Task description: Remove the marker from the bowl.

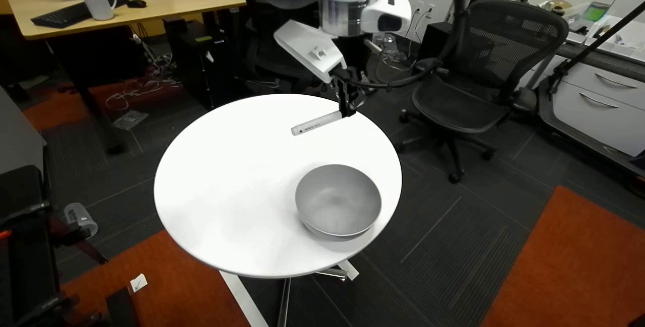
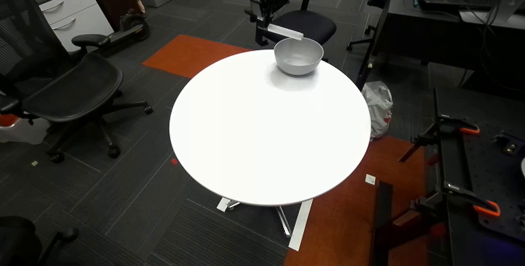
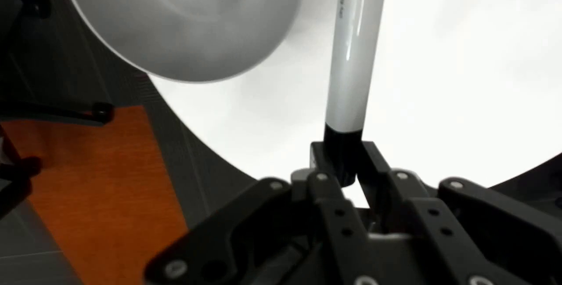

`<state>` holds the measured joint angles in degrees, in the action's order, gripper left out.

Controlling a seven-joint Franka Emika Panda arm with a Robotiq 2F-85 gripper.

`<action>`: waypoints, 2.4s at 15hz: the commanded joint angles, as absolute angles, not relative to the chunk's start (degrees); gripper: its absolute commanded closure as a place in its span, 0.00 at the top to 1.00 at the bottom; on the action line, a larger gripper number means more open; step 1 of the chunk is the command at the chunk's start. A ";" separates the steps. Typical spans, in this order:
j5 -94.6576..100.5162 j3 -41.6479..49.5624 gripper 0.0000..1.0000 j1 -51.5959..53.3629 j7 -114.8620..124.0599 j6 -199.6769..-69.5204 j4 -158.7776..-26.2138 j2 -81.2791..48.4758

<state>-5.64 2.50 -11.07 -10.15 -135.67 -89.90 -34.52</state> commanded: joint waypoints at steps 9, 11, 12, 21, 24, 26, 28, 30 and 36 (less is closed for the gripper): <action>-4.51 -7.09 0.05 -10.17 -31.71 -132.19 -89.22 -38.48; -3.95 -7.60 0.05 -10.23 -35.64 -133.38 -88.53 -40.37; -3.77 -7.66 0.05 -10.13 -37.29 -133.48 -87.71 -41.40; -4.27 -8.68 0.05 -10.81 -51.06 -135.58 -79.97 -49.12; -4.37 -8.84 0.47 -10.42 -52.41 -135.46 -78.56 -50.31; -4.27 -8.96 0.55 -9.89 -52.25 -135.69 -78.35 -50.75; -4.45 -9.37 0.69 -9.67 -52.19 -135.55 -78.25 -51.07; -4.47 -9.66 0.84 -9.35 -51.95 -135.42 -78.06 -51.42; -4.50 -10.05 1.00 -8.69 -51.54 -134.97 -77.13 -52.14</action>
